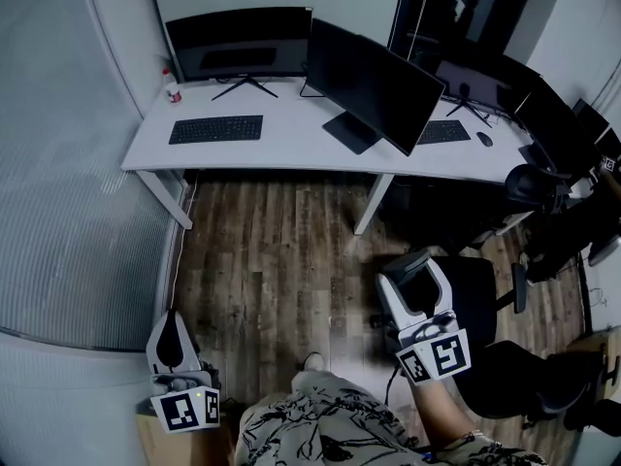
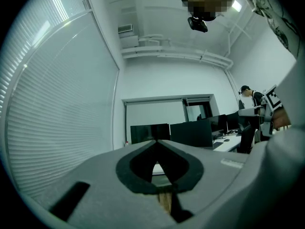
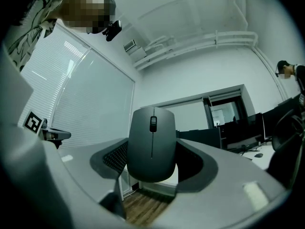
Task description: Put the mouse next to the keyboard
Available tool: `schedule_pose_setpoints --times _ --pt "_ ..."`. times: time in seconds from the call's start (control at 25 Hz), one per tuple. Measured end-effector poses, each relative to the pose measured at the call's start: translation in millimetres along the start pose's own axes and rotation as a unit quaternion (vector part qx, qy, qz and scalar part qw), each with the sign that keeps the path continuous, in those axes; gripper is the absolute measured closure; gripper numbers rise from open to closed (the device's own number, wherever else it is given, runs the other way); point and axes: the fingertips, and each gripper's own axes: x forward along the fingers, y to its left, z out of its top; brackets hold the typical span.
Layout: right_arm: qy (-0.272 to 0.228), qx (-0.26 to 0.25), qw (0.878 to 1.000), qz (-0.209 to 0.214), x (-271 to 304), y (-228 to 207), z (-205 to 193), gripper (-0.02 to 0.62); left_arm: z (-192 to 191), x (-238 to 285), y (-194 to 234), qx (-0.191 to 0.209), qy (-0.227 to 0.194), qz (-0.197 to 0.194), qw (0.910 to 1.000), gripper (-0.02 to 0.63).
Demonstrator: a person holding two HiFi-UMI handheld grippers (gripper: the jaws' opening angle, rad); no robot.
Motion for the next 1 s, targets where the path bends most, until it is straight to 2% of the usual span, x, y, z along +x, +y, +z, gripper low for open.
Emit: schedule_pose_setpoints --times 0.24,0.52,1.0 --pt "0.004 0.009 1.000 0.018 15 -4 -9 0.296 -5 4 -5 0.002 0.009 0.010 0.9999 0.607" --pt "0.009 0.015 1.000 0.020 40 -12 -17 0.296 -7 28 1 0.003 0.015 0.011 0.9998 0.607" --pt "-0.005 -0.003 1.000 -0.007 116 -28 -16 0.296 0 125 29 0.003 -0.013 -0.016 0.9998 0.607"
